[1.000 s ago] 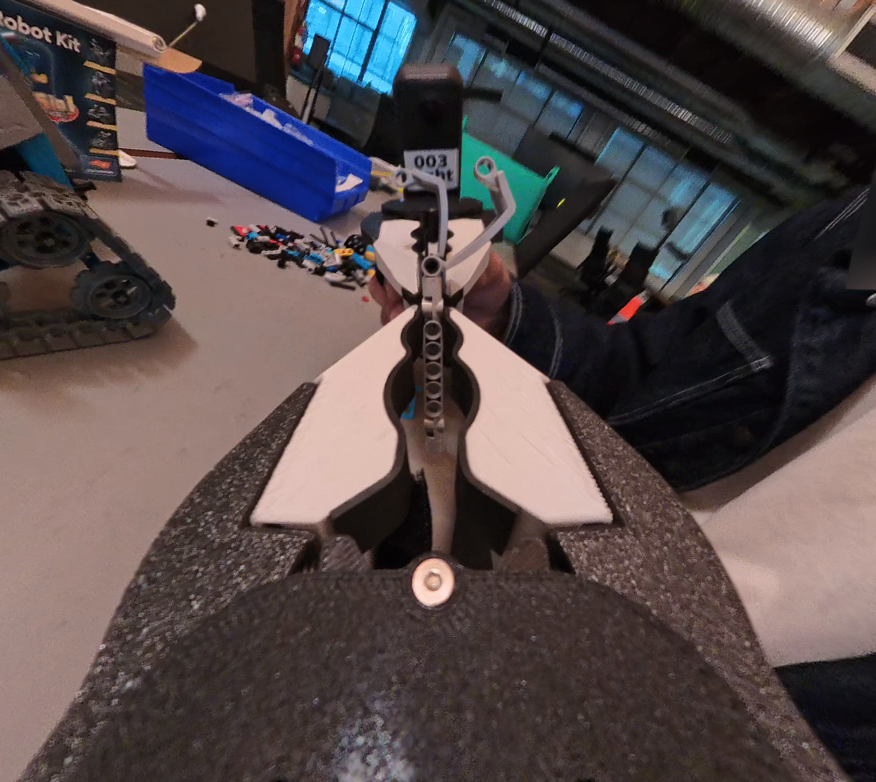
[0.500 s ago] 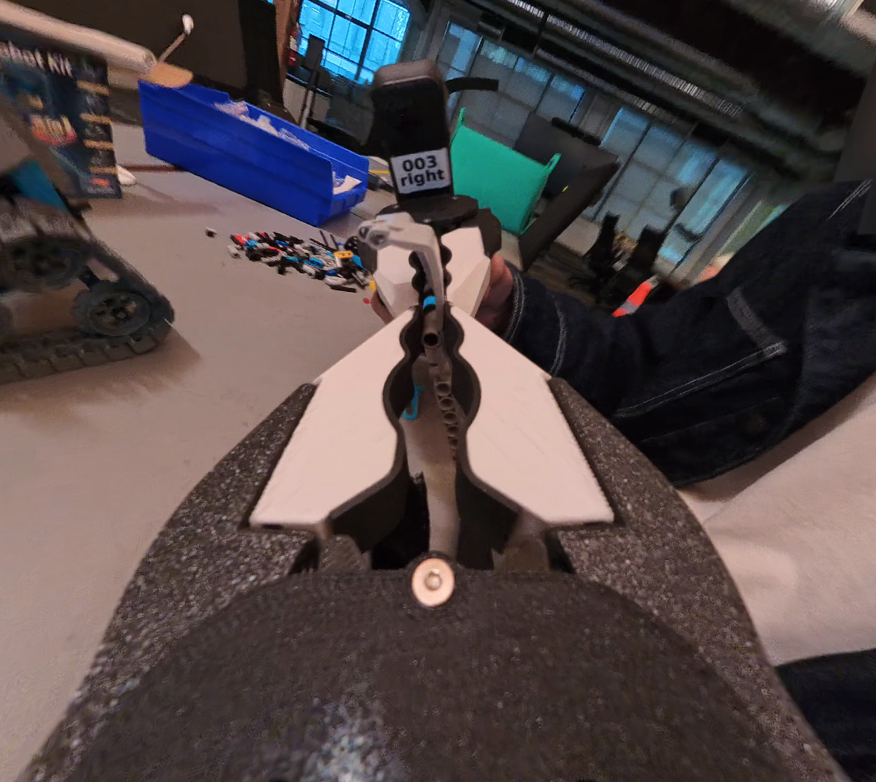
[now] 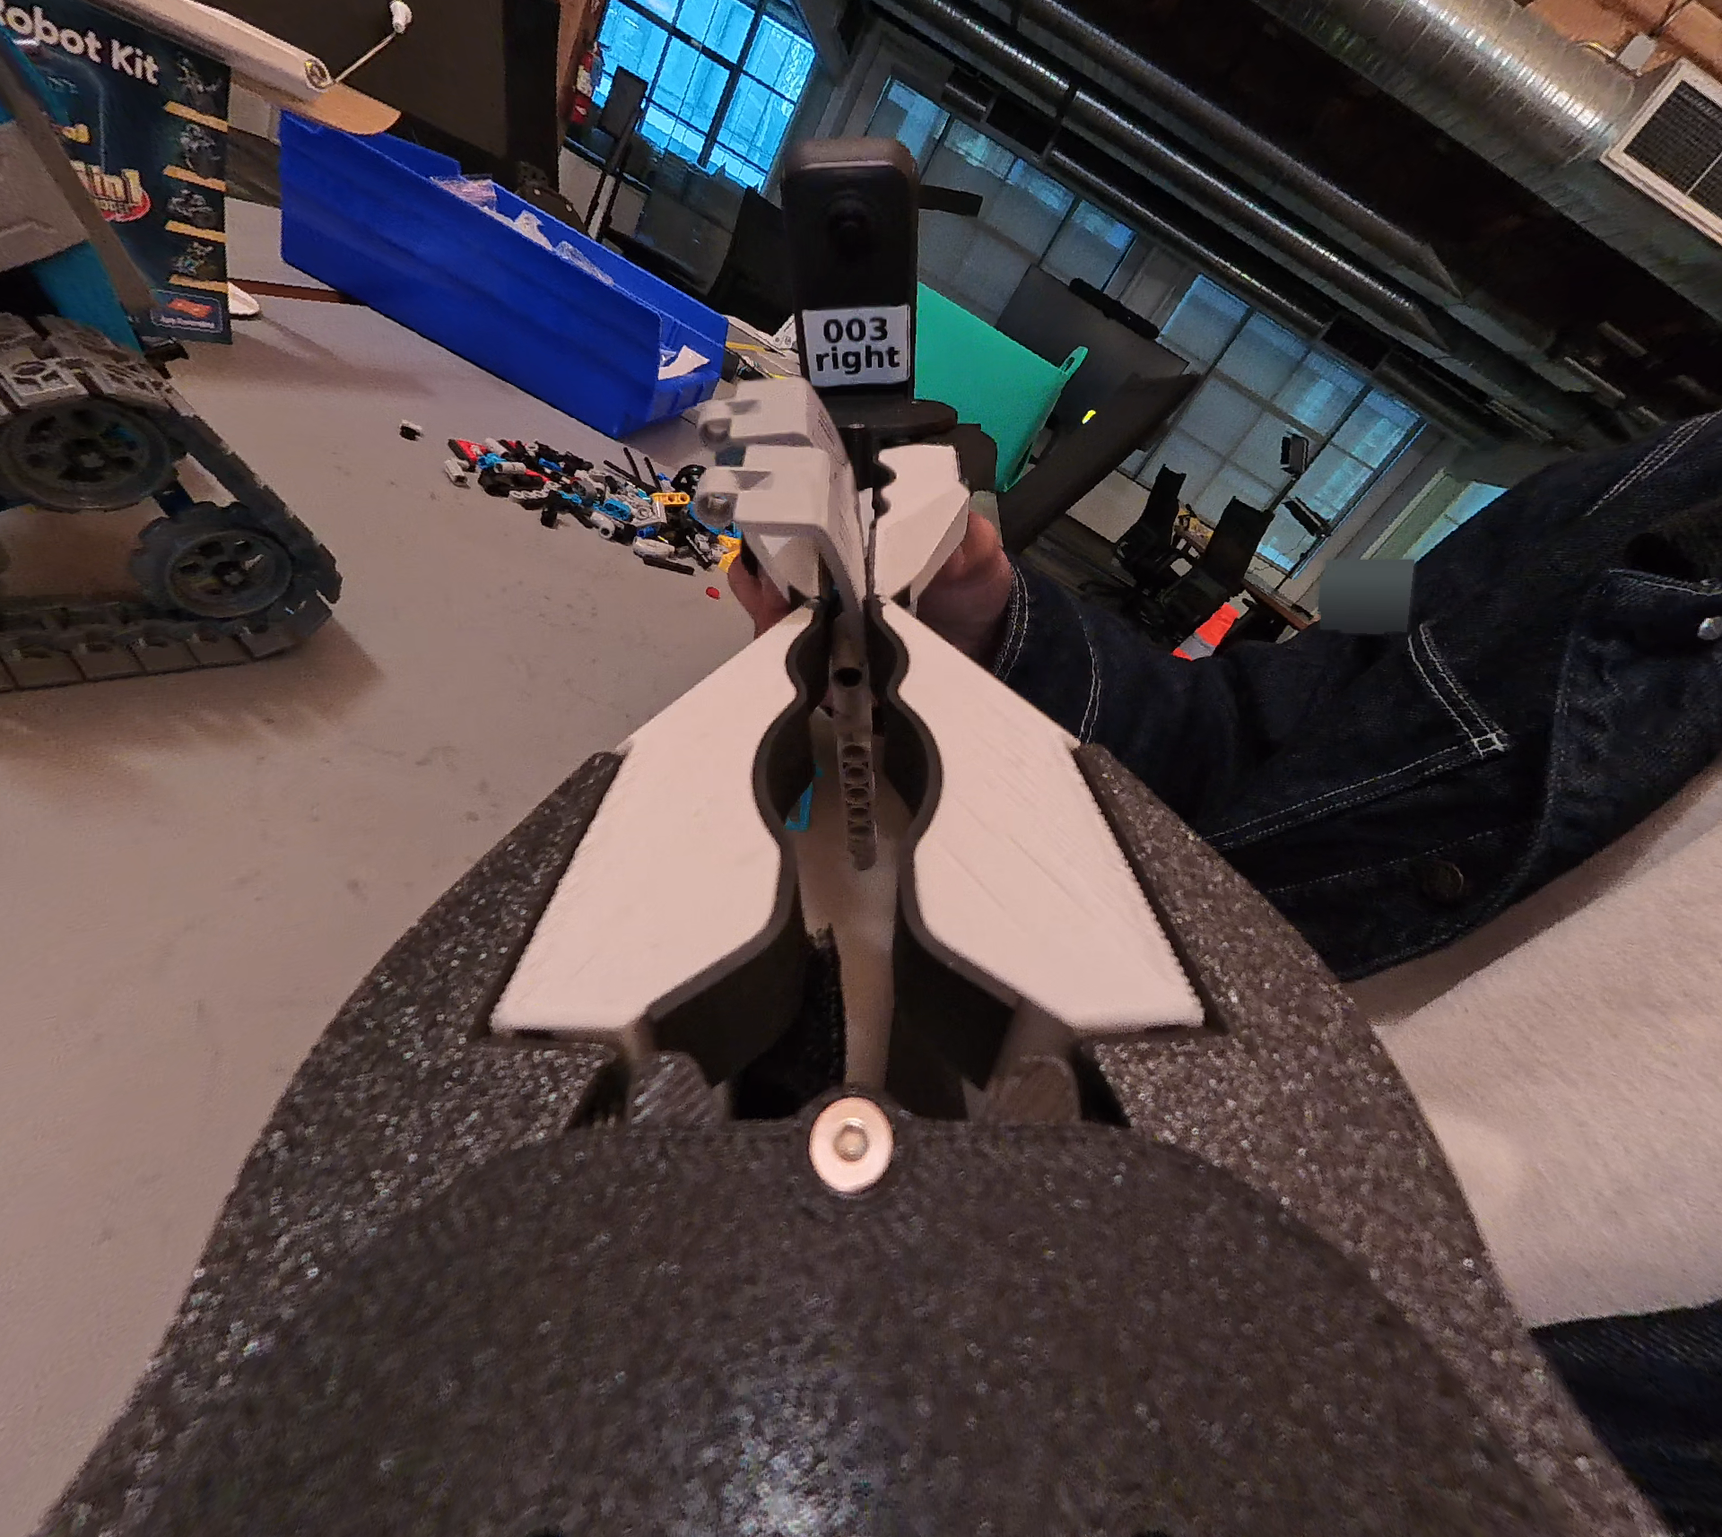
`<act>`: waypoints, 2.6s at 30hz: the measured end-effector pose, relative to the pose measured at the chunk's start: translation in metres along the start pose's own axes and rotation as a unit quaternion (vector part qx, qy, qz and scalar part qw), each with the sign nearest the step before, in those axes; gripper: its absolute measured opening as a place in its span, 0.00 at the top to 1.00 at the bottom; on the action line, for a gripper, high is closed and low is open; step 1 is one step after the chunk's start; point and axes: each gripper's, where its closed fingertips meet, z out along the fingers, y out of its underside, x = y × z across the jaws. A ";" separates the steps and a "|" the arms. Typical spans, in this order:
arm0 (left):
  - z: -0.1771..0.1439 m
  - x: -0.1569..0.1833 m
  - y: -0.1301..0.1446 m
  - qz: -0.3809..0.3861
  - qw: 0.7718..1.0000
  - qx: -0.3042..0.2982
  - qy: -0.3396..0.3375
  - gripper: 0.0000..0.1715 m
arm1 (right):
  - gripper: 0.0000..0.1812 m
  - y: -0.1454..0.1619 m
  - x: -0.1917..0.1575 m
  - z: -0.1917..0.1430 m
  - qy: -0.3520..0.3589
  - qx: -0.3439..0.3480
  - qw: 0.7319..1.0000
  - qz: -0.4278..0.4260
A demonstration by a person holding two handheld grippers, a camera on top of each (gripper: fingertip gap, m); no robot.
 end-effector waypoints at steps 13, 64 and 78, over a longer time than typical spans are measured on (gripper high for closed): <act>0.000 0.003 0.008 0.026 0.999 -0.033 0.003 0.97 | 0.97 0.006 -0.002 -0.006 -0.018 -0.015 1.000 0.001; -0.028 -0.011 -0.013 -0.059 0.998 0.026 0.010 0.97 | 0.79 0.068 0.073 -0.077 0.220 -0.198 0.954 -0.044; -0.004 0.009 -0.001 -0.004 1.000 -0.001 0.023 0.97 | 0.91 0.004 -0.014 0.000 0.014 0.011 1.000 -0.005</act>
